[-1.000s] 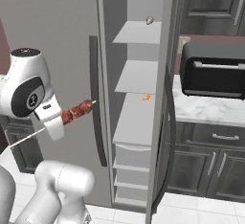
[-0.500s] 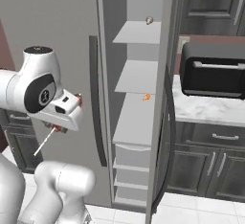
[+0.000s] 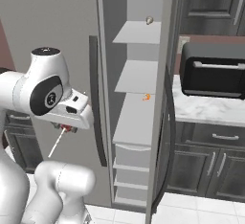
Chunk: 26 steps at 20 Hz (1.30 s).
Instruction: Store the kebab skewer in the freezer for long-term storage. Close the freezer door after placing the cooked food.
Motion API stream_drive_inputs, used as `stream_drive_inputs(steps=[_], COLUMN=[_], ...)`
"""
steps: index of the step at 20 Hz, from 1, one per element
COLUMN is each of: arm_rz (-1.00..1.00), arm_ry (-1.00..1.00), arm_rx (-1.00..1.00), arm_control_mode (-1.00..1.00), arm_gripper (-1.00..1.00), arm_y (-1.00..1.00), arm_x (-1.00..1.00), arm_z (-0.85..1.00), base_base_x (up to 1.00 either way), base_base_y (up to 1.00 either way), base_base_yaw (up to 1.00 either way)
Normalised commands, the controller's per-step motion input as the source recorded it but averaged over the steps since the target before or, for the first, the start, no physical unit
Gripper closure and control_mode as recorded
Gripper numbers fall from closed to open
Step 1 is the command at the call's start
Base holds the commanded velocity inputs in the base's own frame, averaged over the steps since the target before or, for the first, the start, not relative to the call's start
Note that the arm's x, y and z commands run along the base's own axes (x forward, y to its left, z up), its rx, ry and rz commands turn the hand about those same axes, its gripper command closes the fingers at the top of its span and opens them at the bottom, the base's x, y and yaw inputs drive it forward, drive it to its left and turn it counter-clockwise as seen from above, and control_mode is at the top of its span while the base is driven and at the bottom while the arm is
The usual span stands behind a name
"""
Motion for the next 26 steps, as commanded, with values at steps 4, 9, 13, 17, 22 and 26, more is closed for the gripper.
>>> stream_drive_inputs(steps=[4,9,13,17,22,26], arm_rz=[-0.39,-0.4,-0.09,0.0,0.0,0.02], arm_ry=[0.0,0.02,0.0,0.0,0.0,0.0], arm_rx=[0.0,0.0,0.0,0.0,0.0,0.0], arm_control_mode=[-1.0,-1.0,-1.0,-1.0,-1.0,-1.0], arm_gripper=[1.0,1.0,1.0,1.0,1.0,1.0], arm_y=[0.0,0.0,0.0,0.0,0.0,-0.01], arm_x=[0.4,0.25,0.0,0.0,0.0,0.08], arm_z=[0.0,-0.03,-0.07,0.0,0.0,0.0], base_base_x=[0.0,0.0,0.0,0.0,0.0,0.0], base_base_y=[0.0,0.0,0.0,0.0,0.0,0.0], base_base_yaw=[0.0,0.0,0.0,0.0,0.0,0.0])
